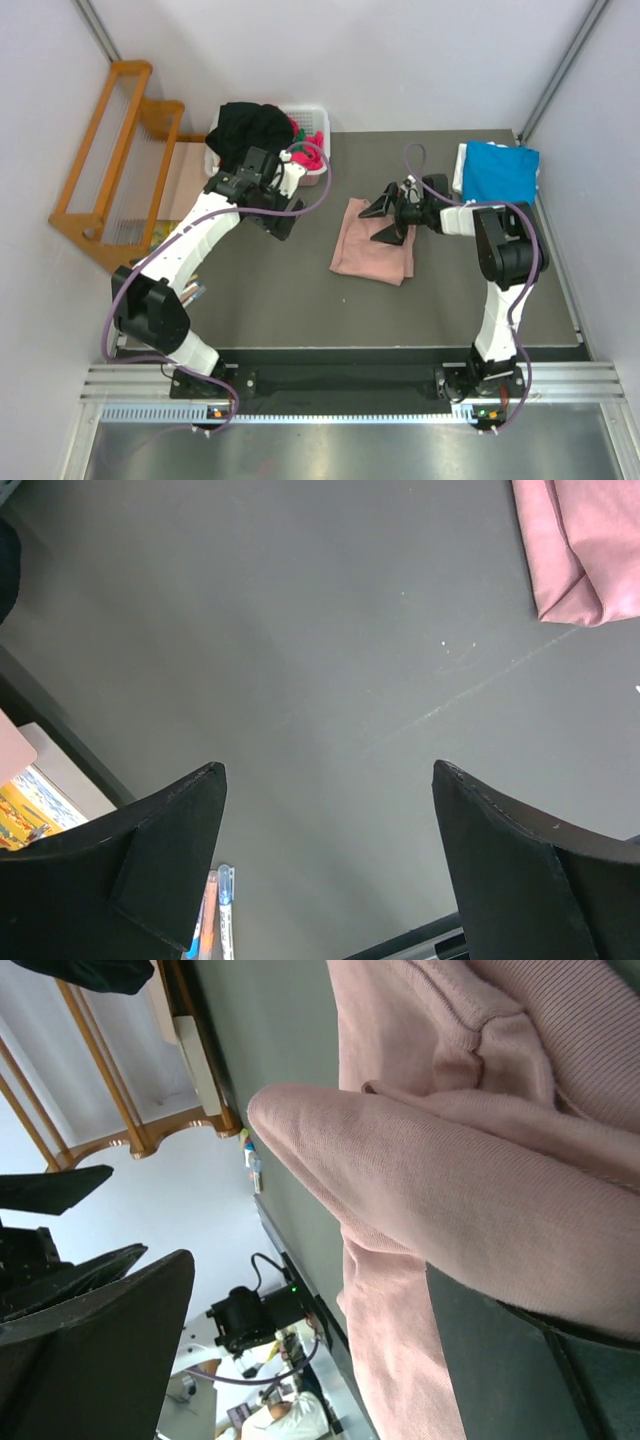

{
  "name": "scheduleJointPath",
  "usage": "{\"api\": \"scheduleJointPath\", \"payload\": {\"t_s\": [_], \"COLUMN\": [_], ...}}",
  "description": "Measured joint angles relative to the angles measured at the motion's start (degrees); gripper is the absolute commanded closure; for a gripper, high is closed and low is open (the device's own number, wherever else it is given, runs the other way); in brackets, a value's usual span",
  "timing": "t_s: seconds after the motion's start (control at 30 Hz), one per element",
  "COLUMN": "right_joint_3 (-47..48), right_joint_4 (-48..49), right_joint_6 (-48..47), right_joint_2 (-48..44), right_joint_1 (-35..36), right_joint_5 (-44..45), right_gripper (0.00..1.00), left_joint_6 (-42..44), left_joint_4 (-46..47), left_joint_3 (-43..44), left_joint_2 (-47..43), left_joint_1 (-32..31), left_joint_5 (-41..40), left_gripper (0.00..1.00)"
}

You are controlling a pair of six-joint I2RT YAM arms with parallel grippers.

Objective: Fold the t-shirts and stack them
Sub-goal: Fold the tshirt

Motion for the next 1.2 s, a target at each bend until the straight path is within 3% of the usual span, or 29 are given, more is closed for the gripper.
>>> {"api": "scheduleJointPath", "payload": {"t_s": [0.17,0.43,0.57,0.83,1.2], "right_joint_3": [-0.11,-7.19,-13.77,-23.47,-23.85], "right_joint_4": [-3.19,-5.77,-4.33,-2.14,1.77], "right_joint_6": [-2.34,-5.81,-5.64,-3.91,-3.54], "right_joint_2": [-3.06,-22.32,-27.63,-25.55,-18.16], "right_joint_1": [0.13,1.92,2.95,7.21,7.45], "right_joint_5": [2.14,4.04,3.76,3.02,1.97], "right_gripper": [0.00,0.00,0.00,0.00,0.00], "left_joint_6": [0.07,-0.22,-0.52,-0.83,-0.66], "left_joint_4": [0.02,0.50,0.79,1.77,1.86], "left_joint_3": [-0.07,-0.48,-1.25,-4.11,-4.11], "left_joint_2": [-0.63,-1.05,-1.42,-1.73,-2.67], "left_joint_1": [0.07,0.46,1.53,3.08,3.91], "left_joint_5": [-0.11,-0.17,-0.17,-0.37,-0.35], "left_gripper": [0.12,0.11,0.11,0.11,0.11]}}
